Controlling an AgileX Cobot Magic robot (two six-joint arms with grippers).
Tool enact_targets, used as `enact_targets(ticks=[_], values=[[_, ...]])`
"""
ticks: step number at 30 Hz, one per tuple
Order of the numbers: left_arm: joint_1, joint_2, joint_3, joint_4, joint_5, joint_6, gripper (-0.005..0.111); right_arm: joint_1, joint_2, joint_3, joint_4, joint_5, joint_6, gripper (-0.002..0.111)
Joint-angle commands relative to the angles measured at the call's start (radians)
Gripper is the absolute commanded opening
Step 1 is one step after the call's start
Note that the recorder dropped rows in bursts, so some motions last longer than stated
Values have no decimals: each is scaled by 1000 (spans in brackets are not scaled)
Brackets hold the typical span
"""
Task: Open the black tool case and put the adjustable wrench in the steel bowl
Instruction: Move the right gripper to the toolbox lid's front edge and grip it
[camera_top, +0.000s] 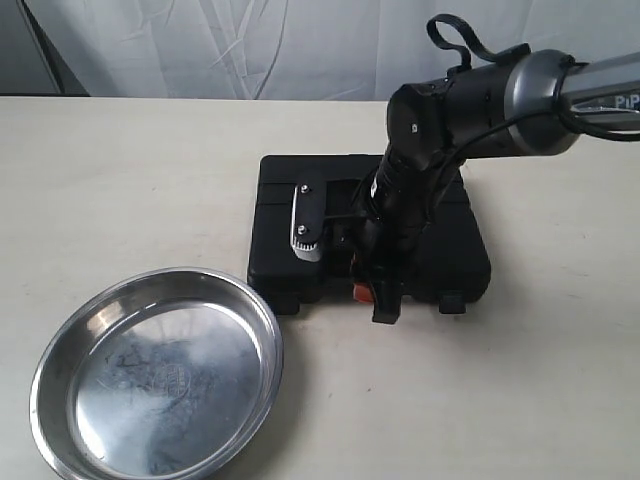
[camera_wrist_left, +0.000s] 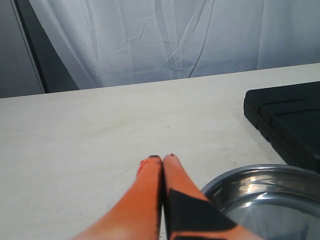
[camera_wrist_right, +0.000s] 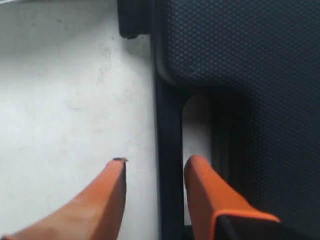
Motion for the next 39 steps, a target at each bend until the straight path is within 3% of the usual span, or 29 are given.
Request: enact_targets(ticks=[1, 20, 28, 30, 35, 39], values=[[-6, -5, 5, 3, -1, 0, 0, 1, 9, -7, -55, -45, 25, 40], [-6, -5, 5, 3, -3, 0, 0, 1, 69, -7, -63, -117, 28, 39], [-6, -5, 5, 3, -3, 0, 0, 1, 69, -7, -63, -117, 28, 7], [-6, -5, 5, 3, -3, 0, 0, 1, 69, -7, -63, -112, 28, 4], [-6, -5, 5, 3, -3, 0, 0, 1, 69, -7, -63, -97, 30, 6], [-6, -5, 5, 3, -3, 0, 0, 1, 69, -7, -63, -75, 30, 29]])
